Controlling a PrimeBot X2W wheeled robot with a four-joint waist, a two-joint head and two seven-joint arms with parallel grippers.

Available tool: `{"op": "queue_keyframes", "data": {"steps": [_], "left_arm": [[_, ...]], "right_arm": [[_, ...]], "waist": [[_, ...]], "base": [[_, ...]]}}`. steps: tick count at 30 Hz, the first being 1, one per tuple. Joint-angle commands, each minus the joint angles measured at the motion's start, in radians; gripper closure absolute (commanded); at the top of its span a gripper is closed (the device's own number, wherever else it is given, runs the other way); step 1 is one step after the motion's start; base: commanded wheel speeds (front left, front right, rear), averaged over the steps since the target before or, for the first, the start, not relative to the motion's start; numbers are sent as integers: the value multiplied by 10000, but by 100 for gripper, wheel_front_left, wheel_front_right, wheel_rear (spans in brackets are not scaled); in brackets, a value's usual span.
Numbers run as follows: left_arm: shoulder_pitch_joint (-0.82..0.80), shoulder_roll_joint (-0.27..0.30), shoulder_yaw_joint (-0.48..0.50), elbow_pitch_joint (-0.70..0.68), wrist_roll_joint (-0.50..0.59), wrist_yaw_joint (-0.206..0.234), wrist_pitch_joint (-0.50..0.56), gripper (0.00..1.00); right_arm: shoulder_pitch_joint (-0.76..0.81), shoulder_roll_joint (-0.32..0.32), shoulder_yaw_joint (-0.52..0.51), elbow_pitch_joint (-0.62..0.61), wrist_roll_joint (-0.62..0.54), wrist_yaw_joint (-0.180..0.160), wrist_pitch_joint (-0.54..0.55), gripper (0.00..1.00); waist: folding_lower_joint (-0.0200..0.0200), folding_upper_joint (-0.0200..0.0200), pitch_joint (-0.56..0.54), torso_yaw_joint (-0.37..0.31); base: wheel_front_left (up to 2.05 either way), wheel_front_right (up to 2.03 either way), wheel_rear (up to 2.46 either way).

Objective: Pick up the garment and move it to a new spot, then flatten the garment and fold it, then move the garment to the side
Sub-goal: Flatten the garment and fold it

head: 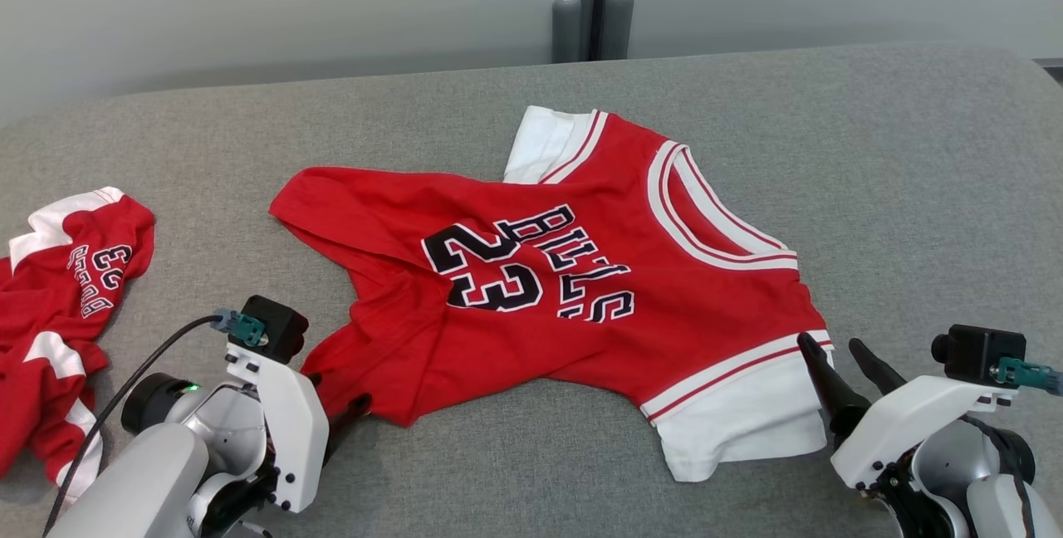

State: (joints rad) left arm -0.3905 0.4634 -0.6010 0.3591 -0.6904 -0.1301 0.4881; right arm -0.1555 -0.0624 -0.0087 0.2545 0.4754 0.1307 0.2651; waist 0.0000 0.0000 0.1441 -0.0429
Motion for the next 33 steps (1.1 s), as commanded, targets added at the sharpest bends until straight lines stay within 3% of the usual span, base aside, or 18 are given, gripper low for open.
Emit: {"op": "queue_keyframes", "data": {"steps": [1, 2, 4, 5, 6, 12, 22, 29, 33], "left_arm": [[-256, 41, -195, 171, -248, -2, 127, 16], [-360, 51, -318, 225, -363, -2, 152, 30], [-508, 101, -549, 254, -564, -2, 16, 80], [-560, 123, -650, 237, -696, -2, -49, 95], [-586, 159, -764, 211, -850, -2, -88, 100], [-779, 441, -836, -160, -2265, -3, -457, 100], [-691, 1101, 848, -274, -5660, -3, -696, 100], [-365, 917, 1860, 703, -7833, -3, -355, 100], [-225, 758, 1925, 1195, -8282, -5, -62, 100]], "right_arm": [[-96, -46, 8, 21, -62, 1, 20, 0], [-115, -49, 18, 17, -68, 1, 19, 0], [-128, -57, 34, 28, -93, 1, 14, 0], [-128, -61, 33, 40, -106, 1, 4, 0], [-132, -62, 41, 55, -117, 1, -8, 0], [-163, -37, 150, 215, -150, 1, -92, 0], [-210, 26, 278, 435, 17, 1, -318, 0], [-287, 55, 350, 698, 113, 1, -481, 0], [-347, 67, 361, 810, 184, 1, -543, 0]], "waist": [[0, 0, 55, 1], [0, 0, 76, 1], [0, 0, 101, -4], [0, 0, 101, -5], [0, 0, 92, -8], [0, 0, -83, -118], [0, 0, -226, -320], [0, 0, -176, -431], [0, 0, -140, -481]], "base": [[0, 0, 0], [0, 0, 0], [0, 0, 0], [0, 0, 0], [0, 0, 0], [0, 0, 0], [0, 0, 0], [0, 0, 0], [0, 0, 0]]}}
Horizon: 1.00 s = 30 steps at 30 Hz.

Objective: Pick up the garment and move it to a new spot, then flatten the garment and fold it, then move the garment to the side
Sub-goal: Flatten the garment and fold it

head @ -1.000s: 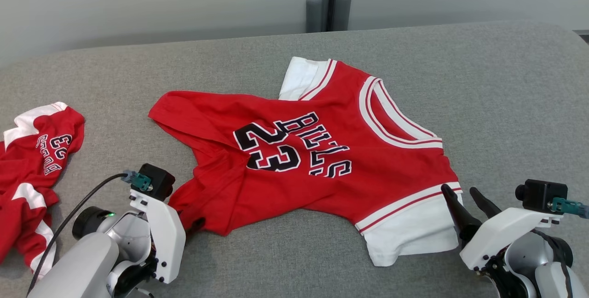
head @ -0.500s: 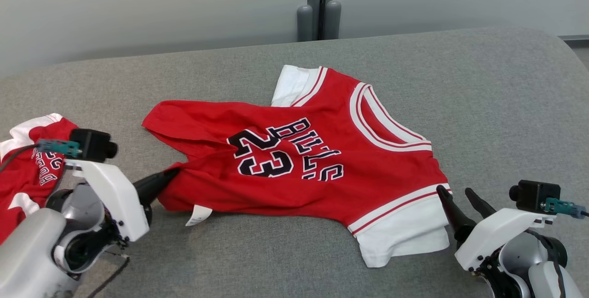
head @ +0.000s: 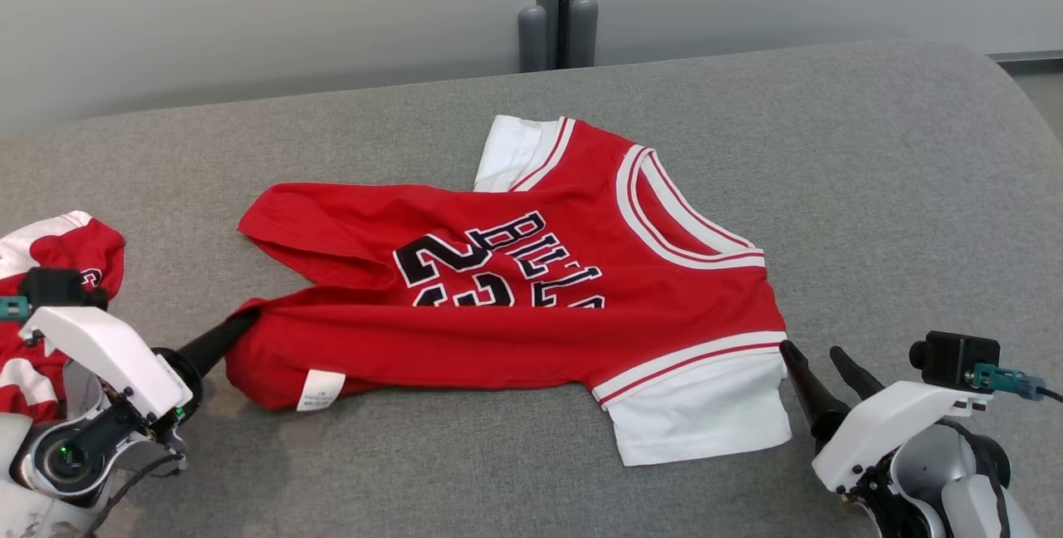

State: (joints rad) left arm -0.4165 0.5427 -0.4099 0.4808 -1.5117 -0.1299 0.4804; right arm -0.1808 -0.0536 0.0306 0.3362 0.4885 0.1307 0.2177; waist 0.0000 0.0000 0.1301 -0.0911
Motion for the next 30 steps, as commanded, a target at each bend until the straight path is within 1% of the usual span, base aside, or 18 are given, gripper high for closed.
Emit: {"op": "queue_keyframes", "data": {"steps": [1, 2, 3, 4, 8, 10, 12, 15, 17, 21, 22, 23, 24, 25, 26, 27, 28, 30], "left_arm": [[128, -73, -44, -36, -137, -7, 113, 100], [237, -55, -113, -117, -144, -7, 219, 75], [326, 0, -190, -181, -116, -7, 306, 23], [389, 83, -244, -266, -38, -7, 351, 0], [412, 350, -147, -561, 189, -7, 21, 0], [301, 605, -54, -782, 444, -7, -281, 0], [157, 864, 134, -1005, 749, -7, -763, 0], [63, 1094, 433, -1301, 1226, -6, -1616, 0], [68, 1166, 550, -1511, 1552, 59, -2154, 0], [464, 1262, 546, -2113, 2538, 212, -3339, 0], [464, 1262, 546, -2113, 2538, 212, -3339, 0], [762, 1200, 512, -2504, 3016, 267, -4017, 0], [946, 1161, 499, -2725, 3266, 330, -4380, 0], [946, 1161, 499, -2725, 3266, 330, -4380, 0], [1271, 1119, 523, -3074, 3894, 597, -5222, 0], [1434, 1065, 541, -3212, 4245, 809, -5688, 0], [1434, 1065, 541, -3212, 4245, 809, -5688, 0], [1802, 938, 436, -3379, 5167, 1397, -6607, 0]], "right_arm": [[-100, -20, -39, 31, 63, 1, -89, 0], [-105, -20, -42, 61, 67, 1, -91, 0], [-109, -20, -52, 86, 65, 1, -106, 0], [-111, -19, -80, 104, 62, 1, -119, 0], [-100, -36, -173, 136, -28, 1, -149, 0], [-127, -66, -209, 102, -68, 1, -164, 0], [-113, -82, -252, 75, -106, 1, -183, 0], [-68, -88, -257, 13, -142, 1, -259, 0], [-36, -80, -223, -29, -141, 1, -298, 0], [-78, -96, -156, -206, -161, 1, -655, 0], [-78, -96, -156, -206, -161, 1, -655, 0], [-85, -136, -161, -286, -192, 1, -931, 0], [-77, -162, -138, -339, -219, 1, -1081, 0], [-77, -162, -138, -339, -219, 1, -1081, 0], [-65, -203, -69, -465, -222, 1, -1424, 0], [-55, -210, -67, -532, -202, 3, -1636, 0], [-55, -210, -67, -532, -202, 3, -1636, 0], [6, -213, -72, -593, -180, 1, -2072, 0]], "waist": [[0, 0, -3, -6], [0, 0, -5, -12], [0, 0, -4, -10], [0, 0, -6, 4], [0, 0, -62, 165], [0, 0, -114, 273], [0, 0, -172, 394], [0, 0, -256, 576], [0, 0, -305, 678], [0, 0, -348, 817], [0, 0, -348, 817], [0, 0, -366, 879], [0, 0, -373, 904], [0, 0, -373, 904], [0, 0, -384, 965], [0, 0, -397, 1001], [0, 0, -397, 1001], [0, 0, -469, 1060]], "base": [[0, 0, 0], [0, 0, 0], [0, 0, 0], [0, 0, 0], [0, 0, 0], [0, 0, 0], [0, 0, 0], [0, 0, 0], [0, 0, 0], [0, 0, 0], [0, 0, 0], [0, 0, 0], [0, 0, 0], [0, 0, 0], [0, 0, 0], [0, 0, 0], [0, 0, 0], [0, 0, 0]]}}
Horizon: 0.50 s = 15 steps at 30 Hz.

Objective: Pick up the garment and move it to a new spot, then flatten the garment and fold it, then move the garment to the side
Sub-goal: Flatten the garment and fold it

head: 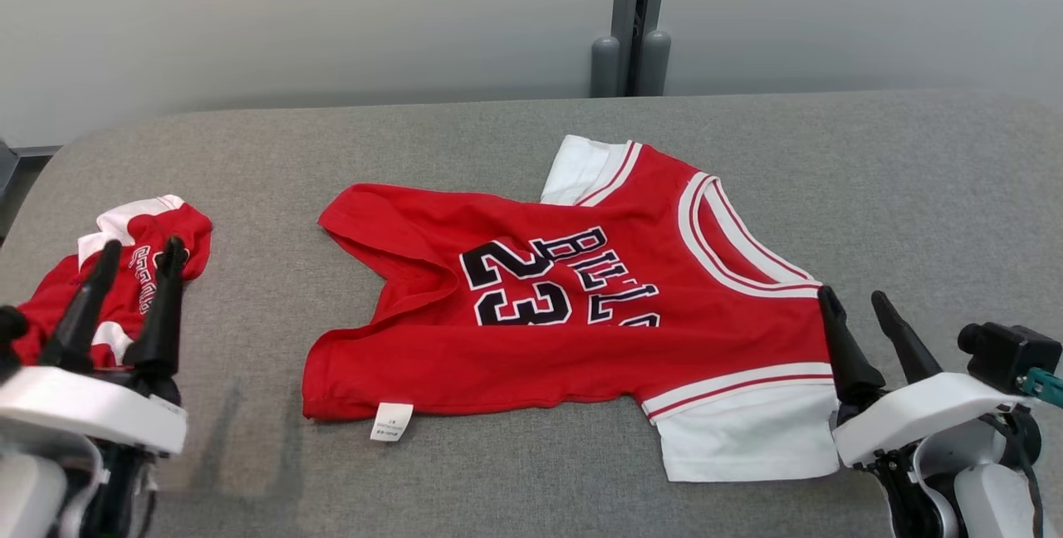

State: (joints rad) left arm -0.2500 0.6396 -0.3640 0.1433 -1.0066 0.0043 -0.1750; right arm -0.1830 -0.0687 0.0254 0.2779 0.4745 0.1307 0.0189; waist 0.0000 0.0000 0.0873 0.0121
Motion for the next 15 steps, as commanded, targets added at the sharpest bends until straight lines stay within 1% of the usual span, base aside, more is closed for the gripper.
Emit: {"op": "queue_keyframes", "data": {"steps": [1, 2, 4, 7, 9, 13, 15], "left_arm": [[307, -234, -34, -131, 364, 318, -366, 0], [482, -489, 23, -295, 539, 526, -586, 0], [803, -748, 253, -611, 1059, 936, -828, 0], [1286, -1379, 698, -1186, 2073, 1417, -902, 0], [1583, -1859, 1192, -1670, 2899, 1565, -898, 0], [2227, -2794, 2106, -2291, 4441, 1513, -889, 0], [2543, -3212, 2471, -2361, 5102, 1541, -889, 0]], "right_arm": [[43, -63, -1, -47, -60, 1, -302, 0], [37, -63, 18, -107, -104, 1, -541, 0], [-21, -67, 63, -281, -114, 1, -1033, 0], [-19, -166, 107, -513, -164, 1, -1668, 0], [24, -211, 89, -654, -219, 1, -1999, 0], [156, -236, 99, -975, -337, 1, -2451, 0], [251, -239, 108, -1079, -435, 1, -2588, 0]], "waist": [[0, 0, -89, 47], [0, 0, -146, 63], [0, 0, -224, 83], [0, 0, -325, 143], [0, 0, -359, 181], [0, 0, -426, 239], [0, 0, -475, 246]], "base": [[0, 0, 0], [0, 0, 0], [0, 0, 0], [0, 0, 0], [0, 0, 0], [0, 0, 0], [0, 0, 0]]}}
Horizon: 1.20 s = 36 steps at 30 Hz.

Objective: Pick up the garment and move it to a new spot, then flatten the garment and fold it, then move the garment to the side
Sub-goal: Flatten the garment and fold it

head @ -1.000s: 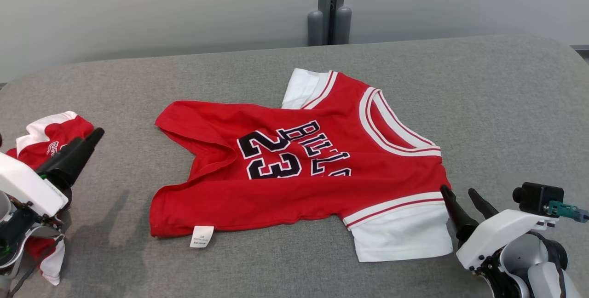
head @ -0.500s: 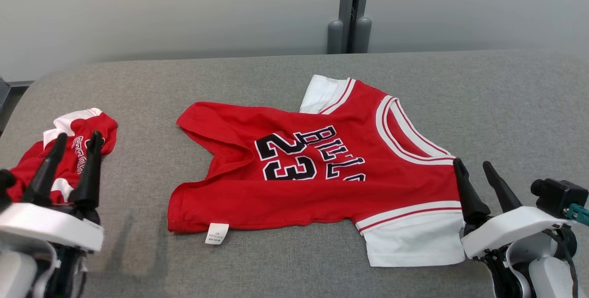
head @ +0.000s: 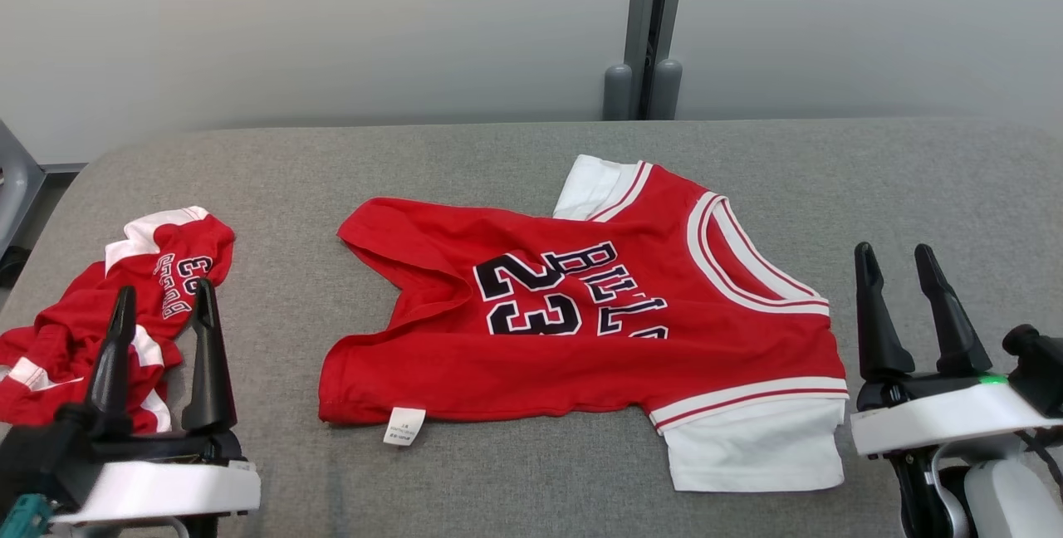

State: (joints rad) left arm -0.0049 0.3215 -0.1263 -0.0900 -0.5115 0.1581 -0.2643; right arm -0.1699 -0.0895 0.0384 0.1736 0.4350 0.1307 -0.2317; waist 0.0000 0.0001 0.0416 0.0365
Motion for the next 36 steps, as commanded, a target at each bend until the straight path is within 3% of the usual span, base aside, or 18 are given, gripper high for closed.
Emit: {"op": "queue_keyframes", "data": {"steps": [1, 2, 7, 12, 36], "left_arm": [[219, -220, 233, -55, 419, -14, 5, 0], [526, -582, 383, 53, 881, -92, 4, 0], [881, -1356, 561, 215, 1661, -395, 3, 0], [1111, -1914, 769, 492, 2188, -707, 2, 0], [1021, -2443, 1236, 1269, 3224, -1293, 1, 0]], "right_arm": [[166, -22, 0, -64, -91, 1, -118, 0], [283, -37, 12, -67, -300, 1, -202, 0], [714, 0, 68, 150, -651, 1, -299, 0], [1013, 48, -80, 340, -1065, 1, -345, 0], [1025, 185, -212, 295, -1667, 1, -257, 0]], "waist": [[0, -1, -39, 5], [0, -1, -94, 19], [0, -1, -182, 94], [0, -1, -286, 131], [0, -1, -492, 54]], "base": [[0, 0, 0], [0, 0, 0], [0, 0, 0], [0, 0, 0], [0, 0, 0]]}}
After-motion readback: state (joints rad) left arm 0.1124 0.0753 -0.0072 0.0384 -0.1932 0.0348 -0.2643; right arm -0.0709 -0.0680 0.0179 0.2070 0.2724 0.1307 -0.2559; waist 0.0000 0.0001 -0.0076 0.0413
